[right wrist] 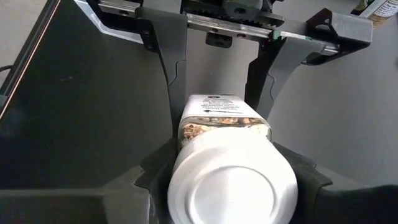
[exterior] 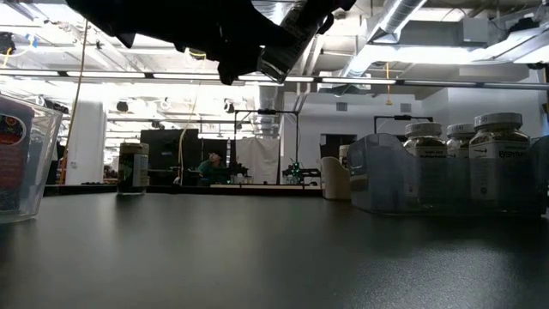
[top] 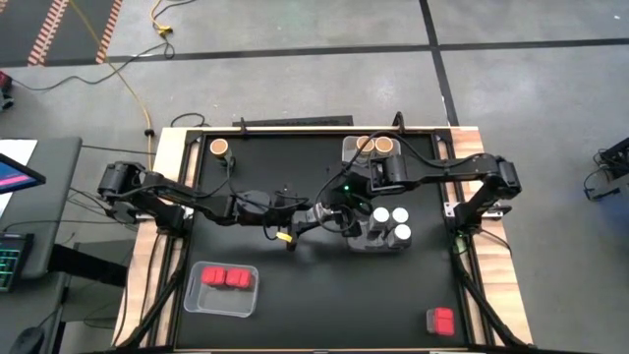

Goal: Sort spices by type
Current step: Put the white spice bottle in the black bin

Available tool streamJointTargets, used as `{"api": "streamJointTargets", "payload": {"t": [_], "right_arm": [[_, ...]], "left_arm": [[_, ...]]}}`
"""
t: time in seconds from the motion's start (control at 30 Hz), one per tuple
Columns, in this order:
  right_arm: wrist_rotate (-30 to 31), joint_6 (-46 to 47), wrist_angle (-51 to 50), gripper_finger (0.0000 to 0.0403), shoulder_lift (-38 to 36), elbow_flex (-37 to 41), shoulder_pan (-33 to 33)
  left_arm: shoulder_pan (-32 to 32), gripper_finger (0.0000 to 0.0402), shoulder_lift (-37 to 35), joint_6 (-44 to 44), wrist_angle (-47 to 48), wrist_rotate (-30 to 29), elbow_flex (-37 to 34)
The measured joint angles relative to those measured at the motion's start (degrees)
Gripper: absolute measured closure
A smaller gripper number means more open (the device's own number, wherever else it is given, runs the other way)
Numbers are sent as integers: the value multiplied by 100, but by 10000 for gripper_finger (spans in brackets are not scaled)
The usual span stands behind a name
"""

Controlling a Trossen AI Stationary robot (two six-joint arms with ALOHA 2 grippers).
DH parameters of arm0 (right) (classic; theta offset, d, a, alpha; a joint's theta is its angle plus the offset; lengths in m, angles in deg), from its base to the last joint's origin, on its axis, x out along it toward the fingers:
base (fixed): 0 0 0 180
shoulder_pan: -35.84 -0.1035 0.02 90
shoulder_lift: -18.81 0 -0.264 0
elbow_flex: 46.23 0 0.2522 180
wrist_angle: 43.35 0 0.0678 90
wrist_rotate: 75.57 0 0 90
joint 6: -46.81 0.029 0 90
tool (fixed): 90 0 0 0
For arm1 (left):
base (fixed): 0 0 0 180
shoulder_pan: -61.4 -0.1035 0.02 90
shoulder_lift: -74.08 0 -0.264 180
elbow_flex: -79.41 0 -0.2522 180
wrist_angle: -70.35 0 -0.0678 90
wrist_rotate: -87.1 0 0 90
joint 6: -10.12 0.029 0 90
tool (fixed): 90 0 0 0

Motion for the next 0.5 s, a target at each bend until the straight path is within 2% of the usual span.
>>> {"api": "streamJointTargets", "payload": {"t": [0.13, 0.37, 0.5], "right_arm": [[1, -17, -5, 175, 0, 2, 1], [16, -2, -116, 175, 0, 4, 24], [28, 313, -683, 175, -68, 8, 171]], "left_arm": [[2, 181, 0, -2, 4, -88, 0], [2, 123, 0, -22, 44, -250, 0], [2, 117, 0, 0, 66, -272, 0]]}}
